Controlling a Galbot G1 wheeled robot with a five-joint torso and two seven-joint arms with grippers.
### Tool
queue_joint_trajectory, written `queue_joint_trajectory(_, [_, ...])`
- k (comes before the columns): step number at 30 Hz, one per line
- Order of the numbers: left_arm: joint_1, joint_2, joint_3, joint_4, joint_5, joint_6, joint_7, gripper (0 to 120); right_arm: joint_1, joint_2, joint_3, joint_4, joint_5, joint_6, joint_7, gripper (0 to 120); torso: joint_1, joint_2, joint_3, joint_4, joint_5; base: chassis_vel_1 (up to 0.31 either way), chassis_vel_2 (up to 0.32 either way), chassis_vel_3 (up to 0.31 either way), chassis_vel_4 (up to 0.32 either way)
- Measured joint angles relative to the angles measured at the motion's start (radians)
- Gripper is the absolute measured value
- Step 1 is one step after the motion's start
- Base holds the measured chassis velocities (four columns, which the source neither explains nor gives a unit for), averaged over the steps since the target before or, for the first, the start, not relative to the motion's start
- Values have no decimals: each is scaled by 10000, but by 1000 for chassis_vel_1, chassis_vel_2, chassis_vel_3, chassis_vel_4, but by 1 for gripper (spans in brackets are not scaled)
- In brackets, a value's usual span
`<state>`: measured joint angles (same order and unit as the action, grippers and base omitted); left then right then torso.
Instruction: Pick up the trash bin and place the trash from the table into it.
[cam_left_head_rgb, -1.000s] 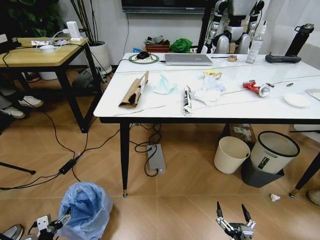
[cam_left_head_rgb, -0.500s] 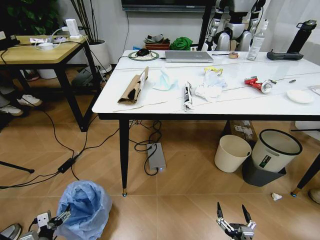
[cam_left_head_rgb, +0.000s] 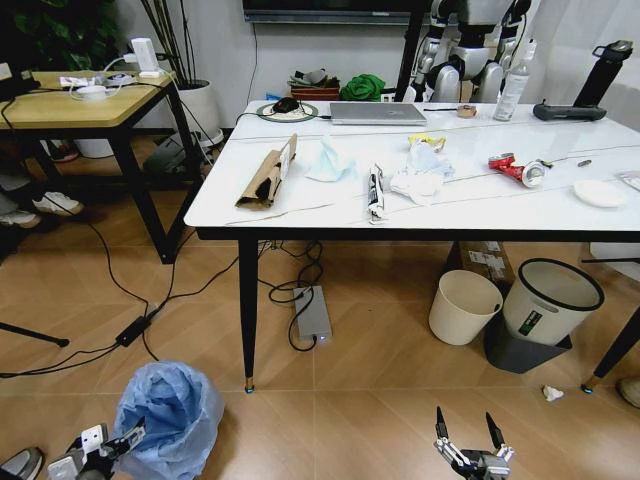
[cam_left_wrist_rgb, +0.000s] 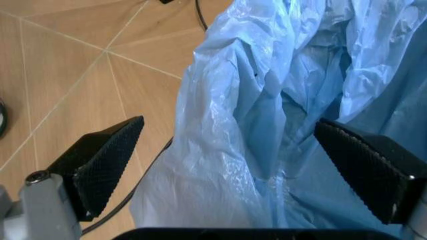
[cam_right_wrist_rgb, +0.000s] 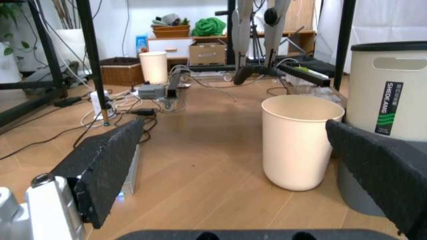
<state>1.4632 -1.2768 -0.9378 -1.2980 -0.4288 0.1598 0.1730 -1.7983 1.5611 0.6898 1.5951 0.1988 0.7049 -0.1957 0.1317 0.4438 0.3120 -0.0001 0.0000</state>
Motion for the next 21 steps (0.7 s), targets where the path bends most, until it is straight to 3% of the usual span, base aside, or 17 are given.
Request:
queue_joint_trajectory(7, [-189, -6, -58, 327, 315, 63, 6, 94, 2, -74, -7, -14, 39, 3, 1, 100, 8, 19, 13, 1, 0, 0, 0, 0, 0])
queue_joint_trajectory(16, [-302, -92, -65, 604, 422, 75, 120, 65, -45, -102, 5, 39, 52, 2, 1, 100, 14, 35, 23, 0, 0, 0, 0, 0, 0])
queue_joint_trajectory(21, [-337, -95, -77, 655, 371, 68, 169, 41, -83, -99, 7, 91, 52, -1, 0, 100, 16, 43, 27, 0, 0, 0, 0, 0, 0])
